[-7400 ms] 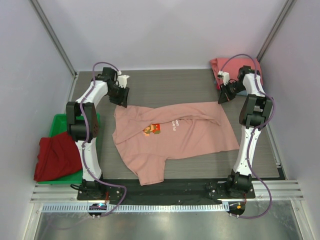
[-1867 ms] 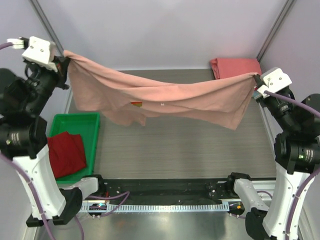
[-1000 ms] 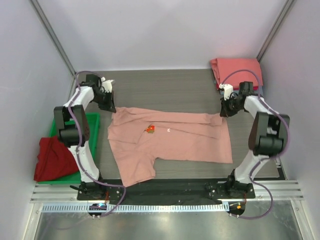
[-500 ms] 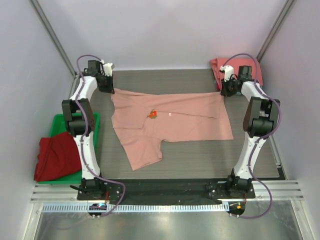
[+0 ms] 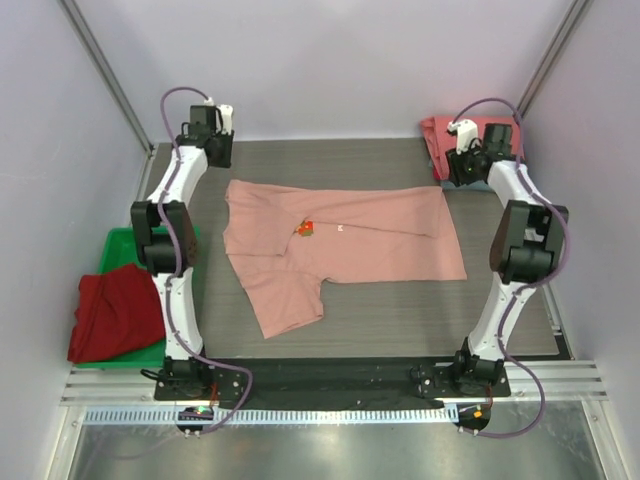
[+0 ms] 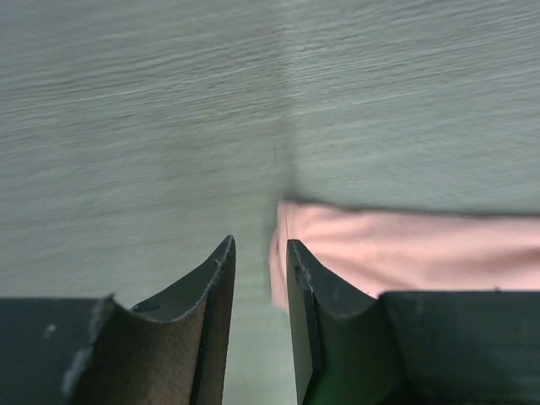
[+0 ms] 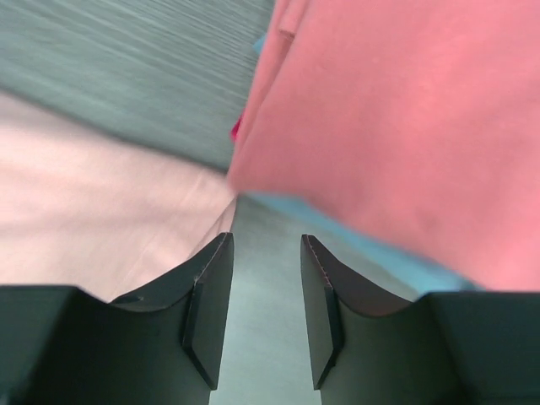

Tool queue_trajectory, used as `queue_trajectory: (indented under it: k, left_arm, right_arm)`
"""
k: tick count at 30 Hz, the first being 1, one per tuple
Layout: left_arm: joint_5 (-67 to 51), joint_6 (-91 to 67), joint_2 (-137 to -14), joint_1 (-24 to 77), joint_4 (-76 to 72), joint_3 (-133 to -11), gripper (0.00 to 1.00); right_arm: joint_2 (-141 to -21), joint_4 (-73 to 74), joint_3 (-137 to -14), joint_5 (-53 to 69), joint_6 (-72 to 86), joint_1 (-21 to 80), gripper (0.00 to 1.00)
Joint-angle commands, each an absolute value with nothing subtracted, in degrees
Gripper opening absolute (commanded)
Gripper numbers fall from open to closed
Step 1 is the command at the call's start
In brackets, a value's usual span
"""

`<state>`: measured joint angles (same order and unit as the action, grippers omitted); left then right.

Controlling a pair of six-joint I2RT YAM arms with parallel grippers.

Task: Fold and stack the t-shirts
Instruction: Fold the tshirt

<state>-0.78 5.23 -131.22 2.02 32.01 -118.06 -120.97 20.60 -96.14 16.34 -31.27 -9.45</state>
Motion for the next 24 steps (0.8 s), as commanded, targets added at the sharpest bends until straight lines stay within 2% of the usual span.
queue_trajectory:
  k: [1, 6, 10, 14, 17, 21, 24]
  left_arm:
    - [2.9, 7.3, -115.6, 3.7, 31.0, -111.8, 0.33]
    - [-8.4, 13.2, -103.8, 4.0, 38.9, -98.5, 0.31]
    - [-15.5, 14.2, -99.9, 4.4, 44.5, -88.6, 0.3]
    - [-17.1, 13.4, -97.8, 4.7, 45.4, -81.9, 0.32]
    - [-16.3, 14.1, -96.9, 5.1, 45.2, -77.9, 0.38]
    - [-16.1, 13.2, -101.0, 5.1, 50.8, -78.7, 0.42]
    - [-15.9, 12.6, -102.4, 5.2, 49.7, -77.5, 0.43]
  right_arm:
    - [-105.8, 21.3, -91.7, 21.0, -33.5, -9.8, 0.44]
    - [-101.2, 33.9, -84.5, 28.0, -39.9, -9.8, 0.44]
    - [-102.2, 42.0, -82.6, 31.5, -44.6, -9.7, 0.44]
    - [-104.5, 45.9, -82.4, 32.1, -47.8, -9.1, 0.46]
    - [-105.4, 46.1, -82.5, 31.7, -49.4, -9.0, 0.47]
    - [-107.5, 47.5, -83.8, 30.7, -51.8, -8.5, 0.47]
    - [-109.2, 47.5, -84.5, 29.8, -53.2, -8.3, 0.48]
